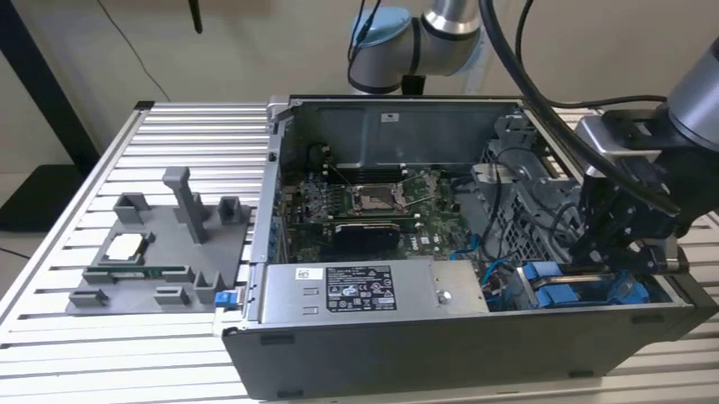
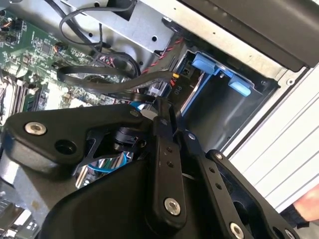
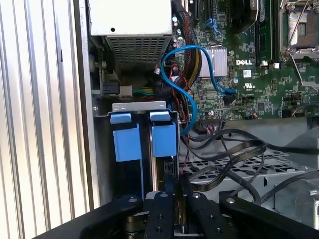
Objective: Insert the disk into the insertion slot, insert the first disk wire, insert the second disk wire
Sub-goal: 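Insert the second disk wire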
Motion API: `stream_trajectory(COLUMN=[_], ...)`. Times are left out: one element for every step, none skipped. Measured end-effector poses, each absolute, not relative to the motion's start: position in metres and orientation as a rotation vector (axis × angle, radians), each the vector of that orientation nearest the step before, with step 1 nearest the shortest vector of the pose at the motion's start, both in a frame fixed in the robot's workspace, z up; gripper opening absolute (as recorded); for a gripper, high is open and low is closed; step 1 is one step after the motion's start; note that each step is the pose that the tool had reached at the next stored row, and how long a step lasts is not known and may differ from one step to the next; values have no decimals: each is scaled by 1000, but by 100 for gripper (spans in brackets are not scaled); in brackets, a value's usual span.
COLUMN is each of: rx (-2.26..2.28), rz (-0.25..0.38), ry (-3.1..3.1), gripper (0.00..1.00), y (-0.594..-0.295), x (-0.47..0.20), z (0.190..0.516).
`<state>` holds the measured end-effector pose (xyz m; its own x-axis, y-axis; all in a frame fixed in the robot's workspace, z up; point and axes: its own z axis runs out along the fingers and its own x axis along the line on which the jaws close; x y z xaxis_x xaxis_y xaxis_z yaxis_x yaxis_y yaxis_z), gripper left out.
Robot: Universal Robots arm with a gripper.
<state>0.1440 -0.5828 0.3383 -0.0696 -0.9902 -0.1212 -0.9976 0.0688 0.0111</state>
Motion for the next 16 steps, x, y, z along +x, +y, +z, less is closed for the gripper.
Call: stream_trajectory(rx=[-2085, -2085, -2085, -2085, -2085, -2084, -2085, -2085, -2085, -2085, -2085, -2085, -2084, -2085, -2085, -2085], rz=[139, 139, 139, 140, 140, 141, 141, 140, 141, 141, 140, 141, 141, 142, 142, 144], ry=[2236, 2236, 2236, 2235, 2235, 2235, 2235, 2235, 2235, 2235, 2235, 2235, 2235, 2234, 2235, 2236], gripper=[16, 16, 16, 18, 18, 24, 24, 24, 24, 24, 24, 24, 24, 24, 24, 24], y=[-583, -583, -583, -583, -583, -583, -583, -583, -583, -583, -583, -583, -583, -583, -583, -583], x=[144, 144, 144, 144, 144, 144, 144, 144, 144, 144, 144, 144, 144, 144, 145, 145], z=[337, 337, 336, 336, 336, 338, 341, 345, 349, 353, 356, 358, 358, 358, 358, 358])
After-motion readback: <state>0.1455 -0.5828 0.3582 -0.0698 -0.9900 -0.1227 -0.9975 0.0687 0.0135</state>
